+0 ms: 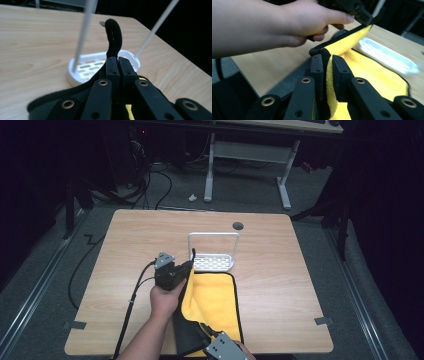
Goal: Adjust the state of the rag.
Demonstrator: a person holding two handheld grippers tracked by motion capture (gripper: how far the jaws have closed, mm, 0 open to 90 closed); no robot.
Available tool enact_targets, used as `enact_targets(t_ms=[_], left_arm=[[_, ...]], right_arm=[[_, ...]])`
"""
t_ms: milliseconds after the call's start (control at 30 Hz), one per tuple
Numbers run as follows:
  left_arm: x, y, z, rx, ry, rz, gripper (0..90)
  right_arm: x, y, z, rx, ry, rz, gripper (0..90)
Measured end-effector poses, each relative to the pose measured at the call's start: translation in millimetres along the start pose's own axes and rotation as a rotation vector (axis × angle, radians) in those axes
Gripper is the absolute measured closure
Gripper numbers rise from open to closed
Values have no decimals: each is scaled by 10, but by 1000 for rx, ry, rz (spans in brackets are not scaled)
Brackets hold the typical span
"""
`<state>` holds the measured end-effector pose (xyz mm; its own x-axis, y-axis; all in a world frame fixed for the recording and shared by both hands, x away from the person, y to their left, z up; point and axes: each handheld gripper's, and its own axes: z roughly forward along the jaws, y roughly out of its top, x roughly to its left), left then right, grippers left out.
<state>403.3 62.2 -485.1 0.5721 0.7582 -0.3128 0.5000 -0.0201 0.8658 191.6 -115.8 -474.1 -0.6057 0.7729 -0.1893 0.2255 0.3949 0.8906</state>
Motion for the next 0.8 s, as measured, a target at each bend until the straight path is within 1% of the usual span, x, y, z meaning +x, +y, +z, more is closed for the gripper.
enact_targets(t_ms=[67, 200, 267, 333, 367, 433, 533, 567, 667, 700, 767, 800], left_arm=[[-70, -36, 76, 10, -3, 0, 880], [-157, -52, 242, 31, -2, -1, 879], [-203, -52, 325, 41, 3, 12, 880], [-239, -47, 393, 46, -4, 9, 879], [-263, -46, 427, 52, -1, 14, 879], [-313, -50, 487, 64, 1, 25, 878], [-375, -82, 564, 83, 3, 16, 875], [-396, -95, 588, 93, 6, 19, 874], [-441, -131, 642, 111, -3, 17, 870], [-452, -139, 657, 118, 0, 17, 868], [-466, -153, 690, 129, -11, 6, 855], [-474, -153, 696, 135, -8, 15, 844]], right_arm=[[-56, -60, -36, 15, -17, 10, 807], [-156, -163, -85, 37, -45, 23, 806], [-203, -204, -115, 50, -61, 23, 804], [-252, -249, -145, 67, -75, 18, 802], [-275, -276, -158, 78, -80, 21, 800], [-316, -339, -170, 106, -85, 25, 796], [-349, -438, -177, 145, -81, 36, 788], [-351, -463, -185, 155, -80, 40, 787], [-344, -514, -228, 171, -69, 55, 779], [-338, -528, -241, 178, -68, 56, 770], [-341, -557, -255, 190, -73, 58, 758], [-351, -569, -255, 192, -72, 63, 755]])
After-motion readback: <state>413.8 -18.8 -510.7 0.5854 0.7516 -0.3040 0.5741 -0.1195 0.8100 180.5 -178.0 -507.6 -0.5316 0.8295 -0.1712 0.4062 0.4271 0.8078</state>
